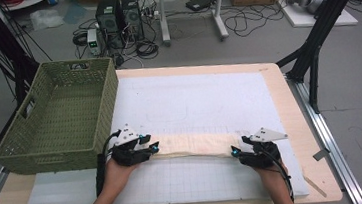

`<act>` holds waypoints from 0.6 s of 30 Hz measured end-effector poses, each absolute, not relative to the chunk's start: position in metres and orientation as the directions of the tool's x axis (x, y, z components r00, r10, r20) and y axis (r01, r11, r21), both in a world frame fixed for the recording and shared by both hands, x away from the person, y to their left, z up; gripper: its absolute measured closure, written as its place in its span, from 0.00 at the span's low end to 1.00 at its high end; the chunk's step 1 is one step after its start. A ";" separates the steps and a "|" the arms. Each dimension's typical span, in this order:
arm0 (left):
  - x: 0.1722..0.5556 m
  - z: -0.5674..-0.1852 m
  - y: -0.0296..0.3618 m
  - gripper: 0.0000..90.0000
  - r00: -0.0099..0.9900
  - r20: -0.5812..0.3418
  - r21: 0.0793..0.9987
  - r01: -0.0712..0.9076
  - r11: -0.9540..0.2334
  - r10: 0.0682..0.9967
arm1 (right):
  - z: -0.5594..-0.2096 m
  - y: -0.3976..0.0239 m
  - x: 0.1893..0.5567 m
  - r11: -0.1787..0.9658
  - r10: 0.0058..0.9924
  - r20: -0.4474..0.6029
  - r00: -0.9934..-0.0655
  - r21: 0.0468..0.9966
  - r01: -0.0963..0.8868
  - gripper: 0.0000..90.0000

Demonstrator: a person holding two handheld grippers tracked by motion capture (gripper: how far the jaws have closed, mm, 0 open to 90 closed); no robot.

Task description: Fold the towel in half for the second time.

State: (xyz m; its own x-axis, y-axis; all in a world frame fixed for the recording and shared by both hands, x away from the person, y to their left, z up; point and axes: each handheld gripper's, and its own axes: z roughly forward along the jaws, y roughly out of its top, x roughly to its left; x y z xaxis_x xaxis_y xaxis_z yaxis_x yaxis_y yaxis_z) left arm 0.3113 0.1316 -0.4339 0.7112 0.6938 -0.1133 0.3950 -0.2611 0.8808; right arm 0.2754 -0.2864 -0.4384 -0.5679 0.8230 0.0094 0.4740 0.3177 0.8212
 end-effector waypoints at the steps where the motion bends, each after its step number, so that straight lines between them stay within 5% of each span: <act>1: 0.311 -0.433 0.134 0.60 0.707 -0.118 0.882 0.398 -0.254 0.697 | -0.436 -0.288 0.274 0.303 0.828 0.016 -0.560 0.829 0.471 0.44; 8: 0.311 -0.429 0.145 0.52 0.680 -0.171 0.897 0.406 -0.173 0.713 | -0.422 -0.308 0.265 0.216 0.870 0.037 -0.492 0.868 0.446 0.38; 14: 0.304 -0.420 0.147 0.20 0.658 -0.205 0.931 0.360 -0.064 0.725 | -0.410 -0.328 0.260 0.190 0.894 0.028 -0.446 0.880 0.436 0.31; 18: 0.300 -0.417 0.149 0.18 0.661 -0.186 0.937 0.342 -0.071 0.727 | -0.409 -0.333 0.255 0.173 0.900 0.052 -0.433 0.868 0.465 0.21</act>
State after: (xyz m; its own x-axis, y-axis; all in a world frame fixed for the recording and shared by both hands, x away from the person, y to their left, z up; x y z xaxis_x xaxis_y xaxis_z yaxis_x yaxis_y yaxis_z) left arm 0.2996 0.1490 -0.4173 0.6614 0.7266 -0.1860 0.3417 -0.0711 0.9371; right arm 0.2546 -0.3333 -0.4091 -0.4334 0.8997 0.0523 0.4645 0.1733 0.8684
